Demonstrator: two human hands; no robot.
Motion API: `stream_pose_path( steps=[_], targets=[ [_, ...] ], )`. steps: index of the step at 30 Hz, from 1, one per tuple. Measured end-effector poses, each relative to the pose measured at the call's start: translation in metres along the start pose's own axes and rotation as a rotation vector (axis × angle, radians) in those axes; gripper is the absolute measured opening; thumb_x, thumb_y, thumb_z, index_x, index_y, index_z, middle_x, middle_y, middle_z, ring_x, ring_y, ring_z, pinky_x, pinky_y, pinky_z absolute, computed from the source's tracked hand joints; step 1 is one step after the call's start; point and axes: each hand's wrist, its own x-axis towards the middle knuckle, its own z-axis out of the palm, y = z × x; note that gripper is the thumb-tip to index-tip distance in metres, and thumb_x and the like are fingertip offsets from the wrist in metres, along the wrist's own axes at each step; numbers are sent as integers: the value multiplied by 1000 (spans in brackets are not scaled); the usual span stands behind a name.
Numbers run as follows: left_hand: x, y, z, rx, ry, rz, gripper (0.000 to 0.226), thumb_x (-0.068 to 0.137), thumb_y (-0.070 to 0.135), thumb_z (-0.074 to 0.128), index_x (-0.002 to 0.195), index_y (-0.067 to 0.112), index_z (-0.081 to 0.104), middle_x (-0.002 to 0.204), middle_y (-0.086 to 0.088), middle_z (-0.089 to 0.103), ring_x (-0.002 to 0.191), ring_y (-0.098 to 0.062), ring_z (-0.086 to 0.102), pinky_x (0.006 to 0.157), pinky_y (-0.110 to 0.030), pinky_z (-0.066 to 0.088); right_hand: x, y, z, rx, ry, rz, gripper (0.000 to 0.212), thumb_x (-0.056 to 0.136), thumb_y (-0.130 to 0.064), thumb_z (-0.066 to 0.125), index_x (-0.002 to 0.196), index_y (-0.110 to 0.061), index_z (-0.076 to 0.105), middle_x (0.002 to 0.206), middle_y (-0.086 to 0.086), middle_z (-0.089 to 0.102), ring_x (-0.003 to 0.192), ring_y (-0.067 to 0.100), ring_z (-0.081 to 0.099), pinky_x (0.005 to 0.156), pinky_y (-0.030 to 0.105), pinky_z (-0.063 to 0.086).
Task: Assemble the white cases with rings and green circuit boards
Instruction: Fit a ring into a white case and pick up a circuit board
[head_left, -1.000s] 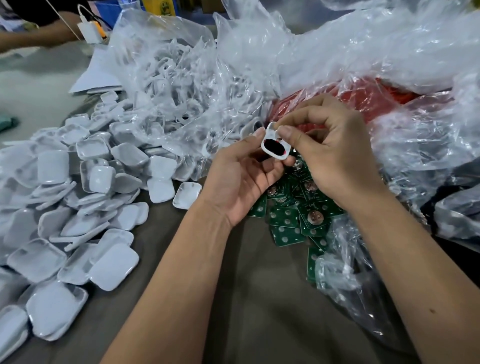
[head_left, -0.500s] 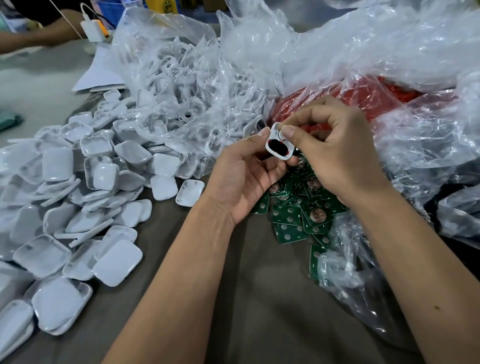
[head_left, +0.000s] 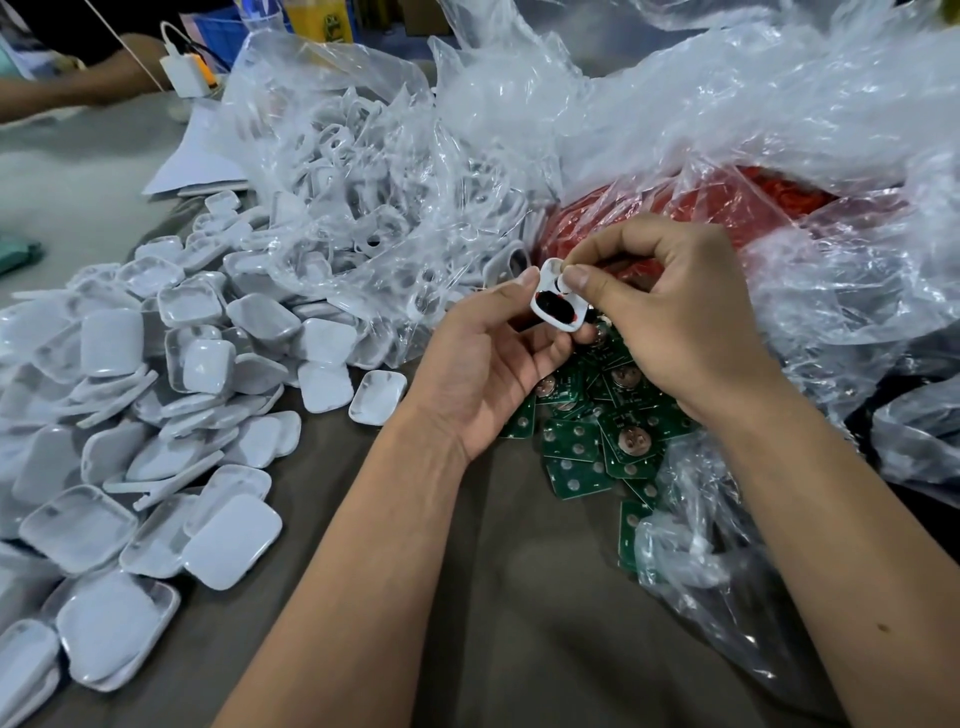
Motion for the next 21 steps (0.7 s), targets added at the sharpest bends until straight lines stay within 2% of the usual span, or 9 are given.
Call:
stream_pose_path(
  steps=[5, 10, 13, 16, 18, 21],
  targets=[
    [0, 1, 2, 0, 2, -5, 37, 102, 12, 52, 80, 16, 82, 86, -11, 72, 69, -24, 68, 61, -22, 57, 0, 0, -2, -7, -34, 10, 2, 92, -14, 78, 93, -13, 76, 85, -4, 76, 62, 14, 73, 61, 35, 64],
    [0, 0, 1, 1, -5, 1, 36, 102, 13, 53, 80, 16, 82, 86, -11, 71, 70, -24, 67, 63, -22, 57, -1, -1, 0, 12, -10, 18, 4, 89, -14, 81, 92, -14, 78, 80, -4, 76, 57, 12, 72, 61, 31, 62],
    [0, 0, 2, 7, 1, 4, 33, 100, 14, 54, 82, 14, 82, 87, -12, 71, 71, -25, 68, 63, -23, 57, -1, -1, 3, 23, 16, 44, 8, 87, -12, 83, 91, -14, 77, 81, -4, 76, 66, 11, 72, 65, 29, 61],
    [-1, 0, 1, 13, 5, 4, 31, 100, 14, 55, 83, 11, 81, 89, -12, 72, 71, -25, 69, 63, -23, 58, -1, -2, 2, 71, 25, 79, 14, 84, -9, 85, 90, -12, 73, 83, -1, 74, 71, 6, 68, 66, 21, 57],
    [-1, 0, 0, 16, 1, 2, 31, 100, 13, 55, 84, 10, 81, 88, -12, 72, 70, -25, 69, 62, -24, 58, -1, -3, 0, 116, 15, 122, 14, 84, -9, 85, 88, -13, 72, 82, 1, 75, 70, 10, 70, 66, 25, 59],
    [-1, 0, 0, 14, -1, -3, 26, 100, 12, 54, 89, 5, 77, 87, -15, 71, 68, -26, 68, 61, -25, 57, -2, -4, -4, 223, -4, 206, 17, 83, -9, 86, 89, -12, 71, 81, 6, 76, 66, 20, 73, 55, 31, 60]
  ],
)
